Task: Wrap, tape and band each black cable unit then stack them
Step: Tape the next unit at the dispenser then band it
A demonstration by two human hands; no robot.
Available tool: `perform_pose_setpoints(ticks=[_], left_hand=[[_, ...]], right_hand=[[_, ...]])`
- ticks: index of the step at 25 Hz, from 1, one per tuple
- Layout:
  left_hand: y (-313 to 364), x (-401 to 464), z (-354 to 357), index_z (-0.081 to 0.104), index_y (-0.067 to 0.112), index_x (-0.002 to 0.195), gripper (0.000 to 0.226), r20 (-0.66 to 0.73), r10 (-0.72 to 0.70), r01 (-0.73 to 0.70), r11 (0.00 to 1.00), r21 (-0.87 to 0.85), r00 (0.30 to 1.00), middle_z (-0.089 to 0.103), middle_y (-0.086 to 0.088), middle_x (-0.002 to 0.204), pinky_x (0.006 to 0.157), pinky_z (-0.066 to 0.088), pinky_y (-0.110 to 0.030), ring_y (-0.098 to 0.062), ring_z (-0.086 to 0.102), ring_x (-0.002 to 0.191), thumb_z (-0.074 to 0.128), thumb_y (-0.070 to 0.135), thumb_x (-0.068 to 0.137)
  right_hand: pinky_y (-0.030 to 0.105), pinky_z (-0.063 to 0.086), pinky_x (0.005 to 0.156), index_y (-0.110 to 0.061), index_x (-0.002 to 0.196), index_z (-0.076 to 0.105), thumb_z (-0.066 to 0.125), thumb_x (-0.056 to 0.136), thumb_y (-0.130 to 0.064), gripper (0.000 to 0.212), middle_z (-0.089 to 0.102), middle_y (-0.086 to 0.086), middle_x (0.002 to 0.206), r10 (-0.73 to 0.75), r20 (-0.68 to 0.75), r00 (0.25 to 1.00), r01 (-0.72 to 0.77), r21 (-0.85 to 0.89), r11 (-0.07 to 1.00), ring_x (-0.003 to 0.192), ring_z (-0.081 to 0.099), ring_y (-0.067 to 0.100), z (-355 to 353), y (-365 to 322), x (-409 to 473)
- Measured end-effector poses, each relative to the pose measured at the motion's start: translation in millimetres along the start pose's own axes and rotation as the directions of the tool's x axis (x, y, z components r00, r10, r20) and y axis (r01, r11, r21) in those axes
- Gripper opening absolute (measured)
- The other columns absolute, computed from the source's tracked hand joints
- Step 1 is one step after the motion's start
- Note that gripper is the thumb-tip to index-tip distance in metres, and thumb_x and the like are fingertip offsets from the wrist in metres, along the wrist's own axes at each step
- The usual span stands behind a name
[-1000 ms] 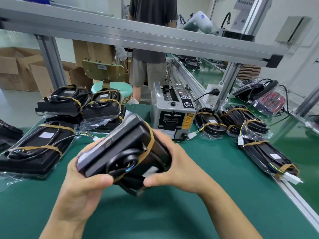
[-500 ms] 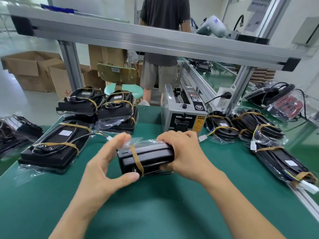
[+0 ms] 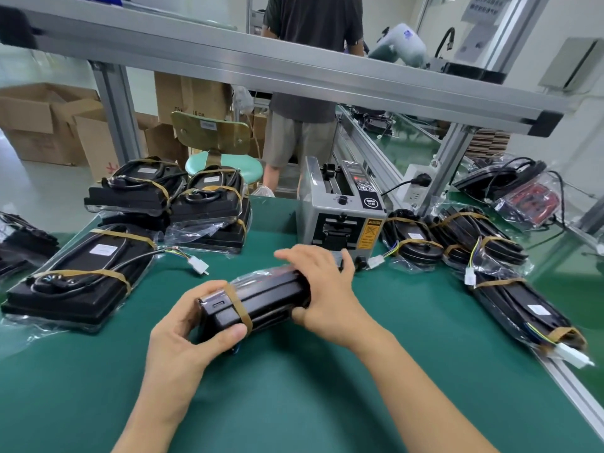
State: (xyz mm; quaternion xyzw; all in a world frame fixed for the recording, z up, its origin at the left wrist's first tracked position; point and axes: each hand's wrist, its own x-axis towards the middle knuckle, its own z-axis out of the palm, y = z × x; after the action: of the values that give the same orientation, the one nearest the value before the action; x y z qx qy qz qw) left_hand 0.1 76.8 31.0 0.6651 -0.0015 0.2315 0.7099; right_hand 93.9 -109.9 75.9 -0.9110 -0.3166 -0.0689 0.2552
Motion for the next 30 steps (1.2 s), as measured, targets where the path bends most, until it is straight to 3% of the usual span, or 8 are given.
perform_pose_setpoints(ticks=[3, 5, 7, 9, 14, 22, 27, 30], left_hand=[[-4.7, -3.9, 10.9, 0.068, 0.034, 0.104, 0.067, -0.109, 0.000, 0.001, 1.000, 0.016, 0.994, 0.071, 0.011, 0.101, 0.084, 0.048, -0.011, -0.003, 0.064, 0.093, 0.090, 0.011, 0.046], [-5.4, -8.5, 19.5, 0.067, 0.035, 0.105, 0.059, -0.152, 0.014, -0.010, 1.000, 0.027, 0.988, 0.070, 0.014, 0.099, 0.083, 0.047, -0.008, 0.000, 0.064, 0.091, 0.085, 0.016, 0.051], [-6.5, -11.4, 25.2, 0.066, 0.038, 0.104, 0.056, -0.182, 0.019, -0.012, 0.999, 0.043, 0.983, 0.070, 0.015, 0.098, 0.081, 0.047, -0.007, 0.001, 0.063, 0.089, 0.082, 0.012, 0.057], [-8.0, -13.5, 26.5, 0.066, 0.040, 0.104, 0.059, -0.186, 0.029, -0.017, 0.997, 0.070, 0.982, 0.070, 0.017, 0.098, 0.080, 0.046, -0.005, 0.003, 0.063, 0.088, 0.082, 0.004, 0.060], [-5.6, -16.4, 25.1, 0.066, 0.036, 0.108, 0.058, -0.164, 0.036, -0.023, 0.997, 0.079, 0.986, 0.070, 0.015, 0.101, 0.083, 0.045, -0.005, 0.002, 0.063, 0.091, 0.081, 0.019, 0.055], [-9.1, -16.7, 23.2, 0.066, 0.034, 0.111, 0.068, -0.142, 0.028, -0.018, 0.998, 0.067, 0.989, 0.070, 0.014, 0.101, 0.084, 0.048, -0.011, -0.003, 0.065, 0.091, 0.091, 0.020, 0.049], [-7.2, -17.3, 24.1, 0.067, 0.035, 0.109, 0.059, -0.143, 0.028, -0.021, 0.999, 0.046, 0.989, 0.070, 0.013, 0.103, 0.084, 0.048, -0.010, -0.003, 0.066, 0.091, 0.082, 0.023, 0.052], [-2.8, -16.1, 26.6, 0.067, 0.037, 0.106, 0.059, -0.160, 0.033, -0.027, 0.999, 0.041, 0.987, 0.071, 0.014, 0.100, 0.081, 0.047, -0.007, -0.001, 0.066, 0.089, 0.084, 0.021, 0.052]], right_hand=[[0.037, 0.016, 0.116, -0.032, 0.123, 0.057, 0.057, 0.070, -0.011, 0.057, 0.051, -0.014, 0.128, 0.320, -0.183, 0.930, -0.249, 0.326, 0.912, 0.127, 0.041, 0.003, -6.6, 17.0, -8.2], [0.026, 0.041, 0.099, -0.029, 0.098, 0.067, 0.058, 0.085, -0.008, 0.026, 0.066, -0.006, 0.104, 0.607, -0.278, 0.745, -0.365, 0.592, 0.719, 0.112, 0.058, 0.017, -13.5, 26.4, -5.2], [0.014, 0.049, 0.080, -0.031, 0.073, 0.066, 0.060, 0.090, -0.012, 0.026, 0.071, -0.002, 0.094, 0.750, -0.266, 0.606, -0.391, 0.722, 0.571, 0.102, 0.061, 0.024, -19.5, 31.4, 5.7], [0.007, 0.045, 0.058, -0.028, 0.063, 0.064, 0.062, 0.089, -0.014, 0.030, 0.071, -0.009, 0.086, 0.809, -0.228, 0.542, -0.385, 0.788, 0.480, 0.095, 0.061, 0.015, -22.9, 34.6, 19.9], [0.027, 0.039, 0.075, -0.020, 0.079, 0.065, 0.066, 0.089, -0.018, 0.010, 0.059, -0.015, 0.074, 0.894, -0.115, 0.432, -0.408, 0.859, 0.308, 0.073, 0.053, 0.005, -20.6, 45.1, 54.8], [0.028, 0.044, 0.062, -0.013, 0.062, 0.049, 0.078, 0.075, -0.013, 0.032, 0.054, 0.002, 0.068, 0.968, -0.019, 0.249, -0.403, 0.907, 0.121, 0.057, 0.047, 0.015, -23.3, 48.9, 79.2], [0.020, 0.033, 0.045, -0.013, 0.067, 0.038, 0.070, 0.082, -0.011, 0.036, 0.045, 0.001, 0.070, 0.969, 0.052, 0.240, -0.334, 0.942, 0.032, 0.057, 0.043, 0.013, -26.4, 38.5, 77.6], [0.019, 0.027, 0.048, -0.016, 0.073, 0.048, 0.065, 0.087, -0.018, 0.022, 0.044, -0.002, 0.064, 0.883, 0.129, 0.451, -0.344, 0.938, 0.038, 0.054, 0.035, 0.011, -39.3, 15.6, 51.4]])
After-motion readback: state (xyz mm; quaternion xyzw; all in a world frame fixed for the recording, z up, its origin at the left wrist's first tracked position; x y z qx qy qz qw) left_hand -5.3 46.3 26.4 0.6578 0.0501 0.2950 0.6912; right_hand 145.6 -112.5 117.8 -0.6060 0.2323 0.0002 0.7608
